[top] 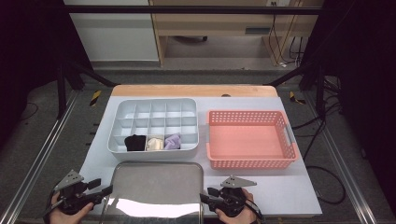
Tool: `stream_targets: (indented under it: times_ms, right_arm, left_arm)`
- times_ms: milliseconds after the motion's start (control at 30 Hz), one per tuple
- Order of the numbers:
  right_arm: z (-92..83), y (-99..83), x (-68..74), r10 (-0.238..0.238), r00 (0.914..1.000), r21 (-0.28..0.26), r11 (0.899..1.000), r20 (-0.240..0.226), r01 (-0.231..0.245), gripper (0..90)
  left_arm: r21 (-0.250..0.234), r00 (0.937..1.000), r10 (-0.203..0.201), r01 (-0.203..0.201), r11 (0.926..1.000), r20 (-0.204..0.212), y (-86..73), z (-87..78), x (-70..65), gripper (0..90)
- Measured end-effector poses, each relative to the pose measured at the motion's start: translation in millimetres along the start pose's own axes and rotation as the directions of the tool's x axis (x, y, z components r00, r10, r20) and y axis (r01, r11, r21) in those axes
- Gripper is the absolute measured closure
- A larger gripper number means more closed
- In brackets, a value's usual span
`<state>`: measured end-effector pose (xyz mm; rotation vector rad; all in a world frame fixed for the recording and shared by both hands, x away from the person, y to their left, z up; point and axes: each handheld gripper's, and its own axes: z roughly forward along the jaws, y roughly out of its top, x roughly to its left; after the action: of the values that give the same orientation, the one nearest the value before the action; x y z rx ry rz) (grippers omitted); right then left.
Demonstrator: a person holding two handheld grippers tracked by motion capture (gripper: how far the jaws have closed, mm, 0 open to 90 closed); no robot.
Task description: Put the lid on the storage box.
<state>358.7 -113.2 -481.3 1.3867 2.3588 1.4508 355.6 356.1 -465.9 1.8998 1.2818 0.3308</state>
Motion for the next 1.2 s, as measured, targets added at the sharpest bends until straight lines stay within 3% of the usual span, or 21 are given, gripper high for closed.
stream_targets:
  times_ms: [267, 400, 567, 833, 1200]
  right_arm:
    - [3.0, -4.6, 0.7, 0.048, 0.9988, 0.011, 0.999, -0.009, -0.048, 64.0]
    - [4.7, -5.9, 1.6, 0.061, 0.9981, 0.014, 0.998, -0.011, -0.061, 65.8]
    - [7.9, -7.1, 5.9, 0.112, 0.9931, 0.024, 0.994, -0.035, -0.111, 68.3]
    - [3.1, -7.6, 0.3, 0.128, 0.9918, 0.009, 0.992, 0.003, -0.128, 65.8]
    - [3.3, -15.4, 6.0, 0.161, 0.9869, 0.01, 0.987, 0.007, -0.161, 64.4]
  left_arm:
    - [0.043, 0.9993, 0.02, -0.018, 0.9989, -0.031, -11.4, 0.9, -10.5, 36.5]
    - [0.042, 0.9996, 0.014, -0.012, 0.9991, -0.025, -13.6, 2.1, -12.9, 36.4]
    - [0.033, 0.9998, 0.002, -0.001, 0.9994, -0.021, -18.1, 1.9, -15.7, 36.5]
    - [0.032, 0.9997, -0.013, 0.013, 0.9994, -0.02, -19.1, 1.0, -15.2, 36.7]
    - [0.047, 0.9999, -0.011, 0.011, 0.9988, -0.011, -21.4, -0.5, -21.9, 36.3]
